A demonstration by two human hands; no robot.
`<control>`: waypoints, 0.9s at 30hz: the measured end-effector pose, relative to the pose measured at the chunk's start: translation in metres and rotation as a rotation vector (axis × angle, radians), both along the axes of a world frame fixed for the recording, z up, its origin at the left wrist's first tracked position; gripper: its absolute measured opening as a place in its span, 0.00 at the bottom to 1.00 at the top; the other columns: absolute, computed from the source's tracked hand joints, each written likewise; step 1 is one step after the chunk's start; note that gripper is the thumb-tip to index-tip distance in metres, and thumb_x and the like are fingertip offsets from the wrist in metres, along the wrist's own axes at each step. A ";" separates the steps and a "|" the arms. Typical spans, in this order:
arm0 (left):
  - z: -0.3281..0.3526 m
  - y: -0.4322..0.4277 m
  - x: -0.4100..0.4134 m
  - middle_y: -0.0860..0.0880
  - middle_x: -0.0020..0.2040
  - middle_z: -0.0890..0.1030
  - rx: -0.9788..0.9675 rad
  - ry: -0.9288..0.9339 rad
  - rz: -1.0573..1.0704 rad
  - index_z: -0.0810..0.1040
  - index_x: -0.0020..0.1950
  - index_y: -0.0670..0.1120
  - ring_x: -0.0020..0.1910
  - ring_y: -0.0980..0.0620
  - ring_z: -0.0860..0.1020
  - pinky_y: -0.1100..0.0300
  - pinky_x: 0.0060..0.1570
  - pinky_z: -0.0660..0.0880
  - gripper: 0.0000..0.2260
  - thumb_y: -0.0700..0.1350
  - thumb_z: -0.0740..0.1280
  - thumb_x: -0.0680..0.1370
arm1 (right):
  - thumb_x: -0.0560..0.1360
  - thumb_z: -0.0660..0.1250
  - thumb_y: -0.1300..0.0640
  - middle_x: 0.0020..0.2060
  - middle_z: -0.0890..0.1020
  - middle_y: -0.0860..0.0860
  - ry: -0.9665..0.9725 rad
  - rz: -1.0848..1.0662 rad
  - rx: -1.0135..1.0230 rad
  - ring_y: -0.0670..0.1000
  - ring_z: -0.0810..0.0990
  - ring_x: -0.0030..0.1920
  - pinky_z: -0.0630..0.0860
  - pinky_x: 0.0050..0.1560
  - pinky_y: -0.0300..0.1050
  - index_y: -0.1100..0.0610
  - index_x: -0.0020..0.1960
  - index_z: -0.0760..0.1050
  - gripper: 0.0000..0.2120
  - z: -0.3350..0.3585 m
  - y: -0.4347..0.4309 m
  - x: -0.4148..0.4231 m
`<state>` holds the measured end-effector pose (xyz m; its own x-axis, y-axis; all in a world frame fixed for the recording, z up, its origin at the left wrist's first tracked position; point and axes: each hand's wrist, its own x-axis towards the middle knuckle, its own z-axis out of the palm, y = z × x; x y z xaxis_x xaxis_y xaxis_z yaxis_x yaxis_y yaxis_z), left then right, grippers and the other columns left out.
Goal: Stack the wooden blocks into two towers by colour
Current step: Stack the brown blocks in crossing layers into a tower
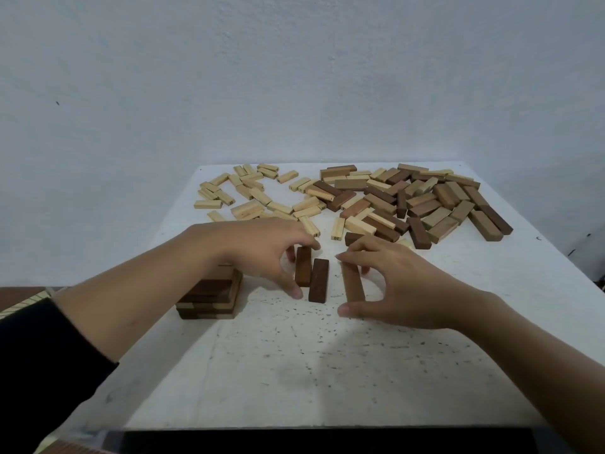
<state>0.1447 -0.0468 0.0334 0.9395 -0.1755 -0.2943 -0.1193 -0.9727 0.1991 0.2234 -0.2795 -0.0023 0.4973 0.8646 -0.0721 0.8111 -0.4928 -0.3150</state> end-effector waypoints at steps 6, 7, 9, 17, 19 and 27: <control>0.003 -0.003 0.007 0.56 0.58 0.78 -0.024 -0.016 -0.009 0.76 0.70 0.52 0.56 0.58 0.77 0.56 0.59 0.75 0.34 0.62 0.79 0.68 | 0.71 0.72 0.34 0.62 0.72 0.41 0.023 0.013 0.089 0.42 0.70 0.59 0.67 0.50 0.30 0.47 0.74 0.71 0.35 -0.004 0.010 0.004; 0.003 -0.004 0.007 0.56 0.57 0.78 -0.015 -0.018 -0.013 0.76 0.70 0.52 0.56 0.58 0.77 0.57 0.58 0.75 0.34 0.62 0.79 0.68 | 0.71 0.73 0.34 0.61 0.73 0.42 0.026 0.014 0.097 0.43 0.70 0.58 0.67 0.52 0.32 0.47 0.73 0.71 0.35 -0.005 0.012 0.004; 0.001 -0.008 0.005 0.55 0.56 0.79 0.008 -0.036 -0.024 0.77 0.68 0.52 0.55 0.56 0.76 0.55 0.57 0.76 0.33 0.63 0.79 0.67 | 0.71 0.73 0.35 0.58 0.73 0.42 0.042 0.022 0.116 0.43 0.71 0.57 0.68 0.54 0.34 0.47 0.71 0.73 0.33 -0.005 0.014 0.005; -0.002 -0.020 -0.004 0.51 0.45 0.80 0.101 -0.115 0.000 0.81 0.58 0.50 0.46 0.53 0.76 0.51 0.49 0.77 0.30 0.70 0.75 0.67 | 0.68 0.75 0.34 0.53 0.73 0.40 0.065 0.047 0.129 0.33 0.69 0.49 0.65 0.41 0.30 0.43 0.67 0.75 0.30 -0.006 0.015 0.007; -0.002 -0.023 -0.005 0.50 0.46 0.80 0.103 -0.112 0.021 0.82 0.57 0.49 0.46 0.52 0.77 0.50 0.49 0.78 0.29 0.69 0.75 0.67 | 0.67 0.76 0.34 0.51 0.75 0.40 0.067 0.048 0.113 0.34 0.69 0.49 0.67 0.42 0.31 0.44 0.67 0.75 0.32 -0.004 0.015 0.009; -0.003 -0.029 -0.010 0.53 0.49 0.79 0.083 -0.121 0.081 0.80 0.63 0.50 0.50 0.54 0.77 0.54 0.51 0.77 0.32 0.68 0.77 0.66 | 0.65 0.79 0.37 0.51 0.76 0.41 0.118 0.024 0.114 0.36 0.72 0.48 0.68 0.44 0.32 0.45 0.68 0.75 0.35 -0.002 0.015 0.011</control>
